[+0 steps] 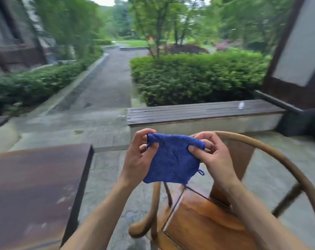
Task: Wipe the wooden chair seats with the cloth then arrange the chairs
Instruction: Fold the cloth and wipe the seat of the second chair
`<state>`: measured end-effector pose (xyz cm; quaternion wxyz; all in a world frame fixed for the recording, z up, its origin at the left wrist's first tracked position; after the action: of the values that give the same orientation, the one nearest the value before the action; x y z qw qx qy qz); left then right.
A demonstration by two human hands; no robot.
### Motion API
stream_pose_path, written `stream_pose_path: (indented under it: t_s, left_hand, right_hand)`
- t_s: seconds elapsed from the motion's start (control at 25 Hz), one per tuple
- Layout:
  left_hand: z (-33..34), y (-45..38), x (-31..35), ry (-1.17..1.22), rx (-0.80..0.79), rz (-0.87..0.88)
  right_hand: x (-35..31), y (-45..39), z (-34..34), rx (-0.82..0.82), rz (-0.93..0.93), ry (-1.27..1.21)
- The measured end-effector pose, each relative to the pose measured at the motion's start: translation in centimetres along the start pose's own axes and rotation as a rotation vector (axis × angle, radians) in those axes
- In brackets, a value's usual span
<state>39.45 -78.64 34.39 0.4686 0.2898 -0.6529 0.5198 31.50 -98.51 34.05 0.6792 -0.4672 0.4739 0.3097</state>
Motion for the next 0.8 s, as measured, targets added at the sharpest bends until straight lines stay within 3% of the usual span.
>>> stream_pose_path:
  t_s: [0.36,0.8]
  left_hand:
    - [-14.6,21.1,8.2,-0.262,0.659,-0.022]
    - [-26.3,58.8,25.8,-0.62,1.337,-0.012]
  right_hand:
    - [-0.8,9.2,18.9,-0.631,0.052,-0.25]
    - [-12.3,42.2,41.6,-1.34,0.076,-0.434]
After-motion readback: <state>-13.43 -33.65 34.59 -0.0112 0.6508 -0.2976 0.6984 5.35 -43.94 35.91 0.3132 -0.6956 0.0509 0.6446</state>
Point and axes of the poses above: each hand's wrist, its own y-axis away from the middle knuckle, its own z-axis out of the palm, x = y × z, the point moved 10 cm from there along -y, towards the middle knuckle, and after that the axes turned 2 degrees about -z, right-handed, at the moved point
